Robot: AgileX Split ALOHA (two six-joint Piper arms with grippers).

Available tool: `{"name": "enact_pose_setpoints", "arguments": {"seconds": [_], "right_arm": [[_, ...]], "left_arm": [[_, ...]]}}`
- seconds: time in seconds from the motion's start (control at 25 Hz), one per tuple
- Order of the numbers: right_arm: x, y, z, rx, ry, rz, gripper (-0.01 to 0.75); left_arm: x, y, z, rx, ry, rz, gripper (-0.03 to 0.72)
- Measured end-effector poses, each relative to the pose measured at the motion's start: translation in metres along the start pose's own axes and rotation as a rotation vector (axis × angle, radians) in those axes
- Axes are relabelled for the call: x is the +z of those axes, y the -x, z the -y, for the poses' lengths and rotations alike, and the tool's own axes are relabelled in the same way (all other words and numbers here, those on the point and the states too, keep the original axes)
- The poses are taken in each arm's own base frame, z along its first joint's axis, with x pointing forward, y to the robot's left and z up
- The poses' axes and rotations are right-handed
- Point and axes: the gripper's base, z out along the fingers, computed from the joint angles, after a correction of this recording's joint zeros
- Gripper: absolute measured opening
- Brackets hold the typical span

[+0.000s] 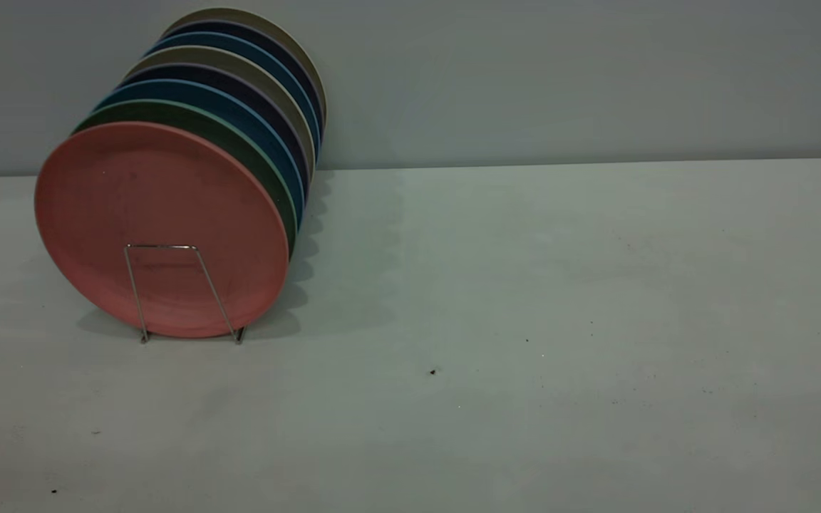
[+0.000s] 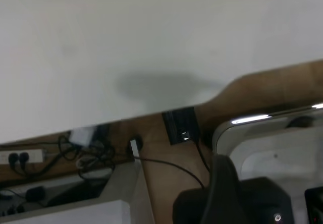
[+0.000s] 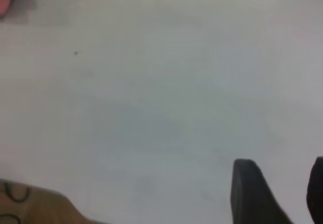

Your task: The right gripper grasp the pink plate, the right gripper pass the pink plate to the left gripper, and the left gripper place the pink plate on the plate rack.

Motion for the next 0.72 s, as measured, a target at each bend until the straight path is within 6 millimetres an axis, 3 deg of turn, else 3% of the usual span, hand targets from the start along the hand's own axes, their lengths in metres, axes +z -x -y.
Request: {"name": "enact_pose_setpoints", "arguments": {"seconds": [0.12, 0.72], "right_arm": [[0.0, 0.0, 0.0, 0.0, 0.001, 0.0, 0.298], [0.0, 0.0, 0.0, 0.001, 0.003, 0.0, 0.242]], "left_arm": [[0.004, -0.013, 0.001, -0.004, -0.002, 0.068, 0.515], [-0.019, -0.049, 0.004, -0.008, 0.011, 0.402, 0.515]]}}
